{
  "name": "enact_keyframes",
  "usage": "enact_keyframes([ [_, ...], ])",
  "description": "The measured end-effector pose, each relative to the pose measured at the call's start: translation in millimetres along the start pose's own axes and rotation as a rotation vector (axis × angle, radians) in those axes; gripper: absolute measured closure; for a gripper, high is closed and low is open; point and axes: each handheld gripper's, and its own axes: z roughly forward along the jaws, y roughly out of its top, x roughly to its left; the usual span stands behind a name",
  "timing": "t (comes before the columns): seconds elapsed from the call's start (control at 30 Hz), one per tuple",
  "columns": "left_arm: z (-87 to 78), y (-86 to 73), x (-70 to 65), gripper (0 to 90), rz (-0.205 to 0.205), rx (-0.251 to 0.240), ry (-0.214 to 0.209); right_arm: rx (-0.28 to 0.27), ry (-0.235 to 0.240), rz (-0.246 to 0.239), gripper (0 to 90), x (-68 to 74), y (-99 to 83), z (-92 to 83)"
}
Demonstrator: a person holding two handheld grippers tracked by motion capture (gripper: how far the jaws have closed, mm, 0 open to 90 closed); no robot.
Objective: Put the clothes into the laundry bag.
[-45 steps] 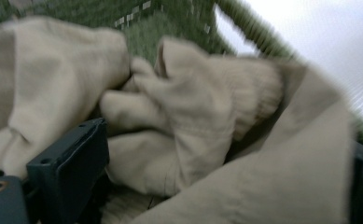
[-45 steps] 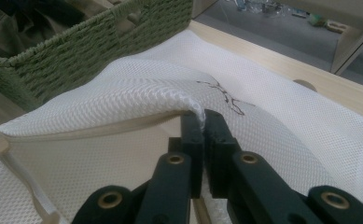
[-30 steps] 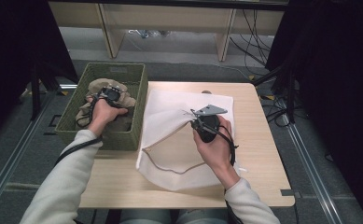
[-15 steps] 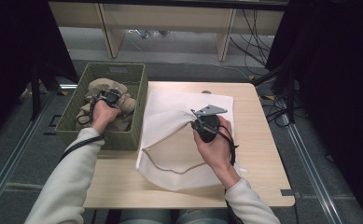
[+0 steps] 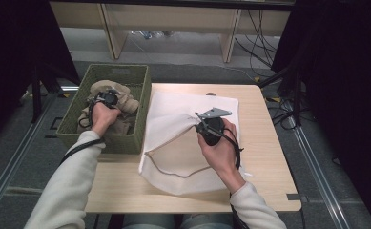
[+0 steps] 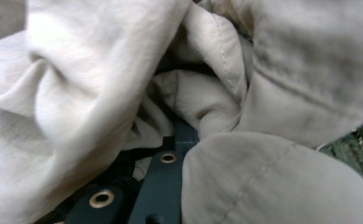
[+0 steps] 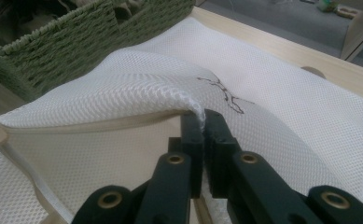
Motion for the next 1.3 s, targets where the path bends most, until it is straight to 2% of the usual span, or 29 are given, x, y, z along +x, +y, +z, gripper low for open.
enact_keyframes([
  [0.03, -0.8, -0.6, 1.4, 84.7, -0.002, -0.012, -0.002, -0.01, 0.0, -0.019, 88.3, -1.1, 0.1, 0.9],
  [0.07, -2.3, -1.3, 2.5, 84.8, -0.002, -0.026, -0.005, -0.001, -0.003, 0.0, 88.2, 0.3, 0.1, 0.1],
  [0.1, -3.4, -1.8, 2.9, 84.8, -0.01, -0.047, -0.007, -0.014, -0.005, -0.017, 88.3, -0.8, 0.1, 1.3],
  [0.2, -8.5, -2.4, 4.4, 85.0, -0.007, -0.092, -0.012, -0.015, -0.007, -0.021, 88.3, -0.9, -0.3, 1.5],
  [0.23, -10.6, -2.4, 5.0, 85.1, -0.008, -0.102, -0.01, -0.002, -0.005, 0.008, 88.3, 1.2, -0.4, 0.6],
  [0.27, -12.2, -2.4, 5.2, 85.1, -0.011, -0.124, -0.011, -0.015, -0.007, -0.036, 88.3, -1.2, -0.3, 1.6],
  [0.3, -14.7, -2.4, 6.1, 85.1, -0.007, -0.136, -0.007, -0.014, -0.009, -0.003, 88.2, 1.2, -0.6, 1.5],
  [0.5, -26.2, -4.9, 8.6, 85.3, -0.014, -0.234, -0.008, -0.007, -0.003, -0.009, 88.3, 0.6, -1.1, 1.3],
  [0.53, -28.3, -5.3, 9.5, 85.3, -0.012, -0.244, -0.008, -0.001, -0.005, 0.009, 88.3, 1.7, -1.4, 0.8],
  [0.63, -34.5, -6.6, 11.1, 85.4, 0.002, -0.282, -0.006, -0.004, -0.007, 0.011, 88.3, 2.2, -1.3, 0.9],
  [0.67, -36.4, -7.1, 11.2, 85.5, 0.003, -0.297, -0.008, -0.008, -0.007, -0.017, 88.3, 0.6, -1.4, 1.3],
  [0.8, -44.1, -8.6, 12.0, 85.6, 0.011, -0.339, -0.004, -0.01, -0.007, -0.031, 88.3, -0.1, -1.3, 1.3],
  [0.93, -48.7, -10.2, 13.4, 85.7, 0.001, -0.376, -0.007, -0.009, -0.006, -0.023, 88.3, 0.5, -1.3, 0.8],
  [1.13, -57.1, -11.3, 12.3, 86.0, -0.038, -0.443, -0.017, -0.01, -0.006, -0.021, 88.3, 0.6, -1.3, 0.8],
  [1.23, -62.7, -10.8, 12.8, 86.1, -0.03, -0.463, -0.024, -0.011, -0.017, -0.025, 88.3, 0.6, -1.1, -0.1],
  [1.3, -64.0, -10.5, 12.7, 86.1, -0.037, -0.48, -0.026, -0.013, -0.006, -0.02, 88.3, 0.9, -1.1, 0.3],
])
